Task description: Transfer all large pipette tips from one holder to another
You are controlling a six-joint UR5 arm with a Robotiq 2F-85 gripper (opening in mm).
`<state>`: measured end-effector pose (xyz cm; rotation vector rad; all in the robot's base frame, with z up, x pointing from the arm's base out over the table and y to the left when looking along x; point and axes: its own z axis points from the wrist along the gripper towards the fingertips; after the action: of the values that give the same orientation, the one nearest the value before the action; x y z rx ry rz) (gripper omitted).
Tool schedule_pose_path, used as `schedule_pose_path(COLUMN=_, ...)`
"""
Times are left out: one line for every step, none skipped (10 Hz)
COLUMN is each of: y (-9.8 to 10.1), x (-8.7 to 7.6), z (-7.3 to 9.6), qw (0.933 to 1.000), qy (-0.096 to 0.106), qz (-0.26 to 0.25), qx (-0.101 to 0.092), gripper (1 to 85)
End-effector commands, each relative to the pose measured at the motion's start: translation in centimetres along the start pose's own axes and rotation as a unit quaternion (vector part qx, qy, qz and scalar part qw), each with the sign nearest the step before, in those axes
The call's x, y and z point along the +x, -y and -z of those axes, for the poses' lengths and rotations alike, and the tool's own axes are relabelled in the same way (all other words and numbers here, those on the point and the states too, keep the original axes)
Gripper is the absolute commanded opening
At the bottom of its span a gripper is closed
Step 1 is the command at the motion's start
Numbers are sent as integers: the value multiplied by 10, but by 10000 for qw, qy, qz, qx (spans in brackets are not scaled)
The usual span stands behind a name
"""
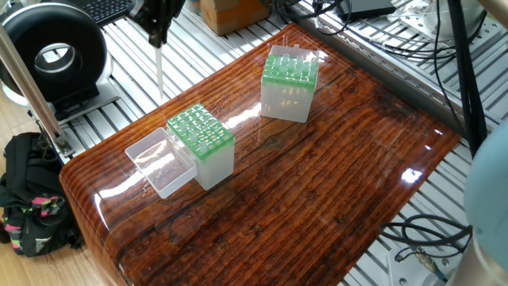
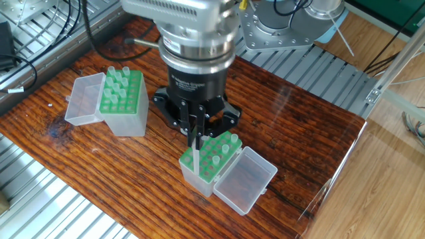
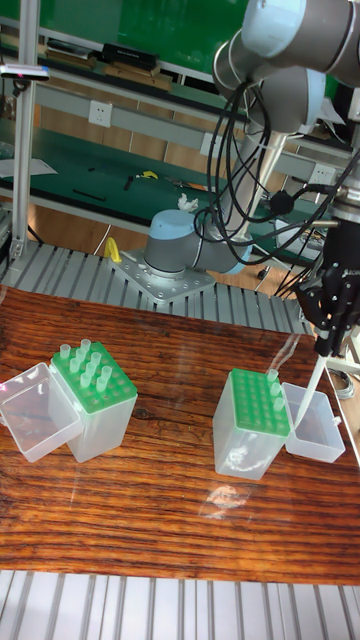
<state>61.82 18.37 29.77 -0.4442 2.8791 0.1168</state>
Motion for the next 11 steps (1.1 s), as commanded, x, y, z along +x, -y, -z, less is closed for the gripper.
schedule_pose_path(y=-2, x=11, z=-8, qw=9999, qy=-13, qz=-23, qx=103, gripper=10)
schedule_pose_path(y=-3, x=15, z=-9, qw=9999, qy=-19, qz=-33, qx=124, gripper=10)
schedule_pose_path(y=-4, x=18, z=-10, qw=9999, qy=-31, qz=-30, qx=136, gripper=10)
schedule_pose_path(y=-4, x=21, z=-9, qw=9999, qy=-63, qz=-14, qx=134, gripper=10)
schedule_pose_path(y=-5, x=22, z=-9, qw=9999, qy=-75, qz=-8, qx=122, gripper=10)
schedule_pose_path(y=-6, x=23, z=-9, qw=9999, qy=-95, qz=-10, qx=108, gripper=10)
schedule_pose_path(y=-8, x=23, z=-9, qw=9999, qy=-112, qz=-26, qx=63, gripper=10)
schedule_pose_path(y=-9, x=24, z=-9, qw=9999, qy=-117, qz=-36, qx=54, gripper=10)
schedule_pose_path(y=-9, x=26, z=-10, qw=9999, qy=-156, qz=-43, qx=49, gripper=10)
schedule_pose_path(y=-9, x=28, z=-11, qw=9998, qy=-202, qz=-50, qx=43, gripper=10)
schedule_pose_path(y=-9, x=29, z=-11, qw=9997, qy=-224, qz=-65, qx=36, gripper=10)
